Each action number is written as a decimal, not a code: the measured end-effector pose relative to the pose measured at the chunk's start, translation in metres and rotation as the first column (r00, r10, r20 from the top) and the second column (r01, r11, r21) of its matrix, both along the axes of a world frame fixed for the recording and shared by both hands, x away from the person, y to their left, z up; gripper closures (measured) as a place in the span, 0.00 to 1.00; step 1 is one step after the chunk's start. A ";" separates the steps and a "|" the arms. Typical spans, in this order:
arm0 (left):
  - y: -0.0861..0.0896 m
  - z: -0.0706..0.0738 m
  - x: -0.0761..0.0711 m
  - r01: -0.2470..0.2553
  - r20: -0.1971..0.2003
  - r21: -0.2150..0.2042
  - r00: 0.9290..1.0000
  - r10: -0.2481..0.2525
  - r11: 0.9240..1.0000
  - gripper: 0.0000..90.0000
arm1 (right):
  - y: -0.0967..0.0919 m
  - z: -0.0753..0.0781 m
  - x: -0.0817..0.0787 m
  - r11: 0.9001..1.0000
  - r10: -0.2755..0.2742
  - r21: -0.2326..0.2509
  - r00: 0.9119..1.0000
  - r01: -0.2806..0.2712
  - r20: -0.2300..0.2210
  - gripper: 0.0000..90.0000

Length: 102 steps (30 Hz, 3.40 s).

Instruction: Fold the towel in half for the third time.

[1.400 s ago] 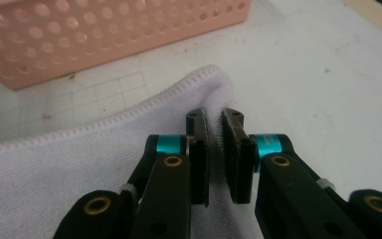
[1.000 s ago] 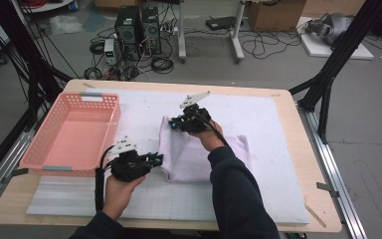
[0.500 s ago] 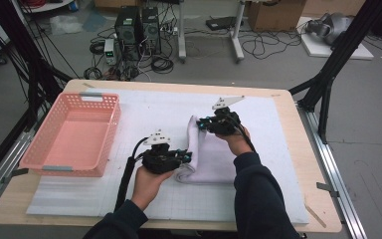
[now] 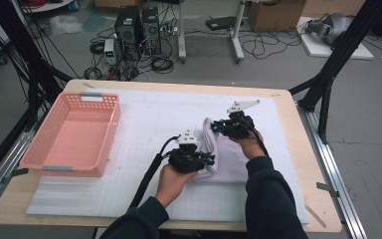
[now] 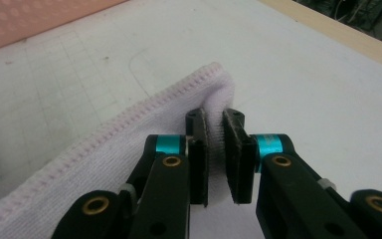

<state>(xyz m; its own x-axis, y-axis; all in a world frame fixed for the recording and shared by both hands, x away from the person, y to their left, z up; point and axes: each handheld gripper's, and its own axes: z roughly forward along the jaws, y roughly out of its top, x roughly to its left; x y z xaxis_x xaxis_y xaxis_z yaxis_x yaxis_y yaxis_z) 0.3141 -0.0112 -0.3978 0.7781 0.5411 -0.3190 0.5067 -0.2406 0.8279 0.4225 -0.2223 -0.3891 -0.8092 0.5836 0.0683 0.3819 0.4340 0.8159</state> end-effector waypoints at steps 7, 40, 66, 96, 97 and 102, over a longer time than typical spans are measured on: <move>-0.028 -0.008 0.004 0.015 -0.024 -0.002 1.000 -0.015 1.000 0.90 | -0.024 -0.007 -0.001 0.999 -0.029 -0.018 1.000 0.029 0.004 0.90; 0.112 -0.008 0.015 -0.258 0.241 0.037 0.940 0.242 0.965 0.21 | -0.109 -0.014 -0.079 0.953 -0.301 -0.004 0.952 0.302 0.055 0.70; 0.155 -0.019 0.013 -0.288 0.206 0.016 0.938 0.279 0.957 0.23 | -0.082 -0.052 -0.139 0.981 -0.192 -0.015 0.973 0.192 -0.129 0.96; 0.162 -0.028 0.012 -0.320 0.200 0.025 0.930 0.309 0.947 0.26 | -0.079 -0.036 -0.147 0.974 -0.228 -0.016 0.968 0.227 -0.104 0.93; 0.162 -0.028 0.012 -0.322 0.199 0.024 0.930 0.311 0.947 0.26 | -0.082 -0.031 -0.149 0.973 -0.232 -0.018 0.968 0.231 -0.092 0.94; 0.162 -0.028 0.012 -0.322 0.198 0.023 0.930 0.311 0.947 0.26 | -0.094 -0.026 -0.152 0.960 -0.278 -0.015 0.952 0.278 -0.126 0.93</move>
<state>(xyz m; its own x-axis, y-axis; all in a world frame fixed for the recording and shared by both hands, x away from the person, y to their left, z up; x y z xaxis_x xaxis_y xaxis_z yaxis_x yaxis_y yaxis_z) 0.3259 0.1509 -0.4260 0.6068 0.7812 -0.1463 0.3991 -0.1403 0.9061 0.2707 -0.3163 -0.4149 -0.5997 0.7839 0.1609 0.5867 0.2940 0.7546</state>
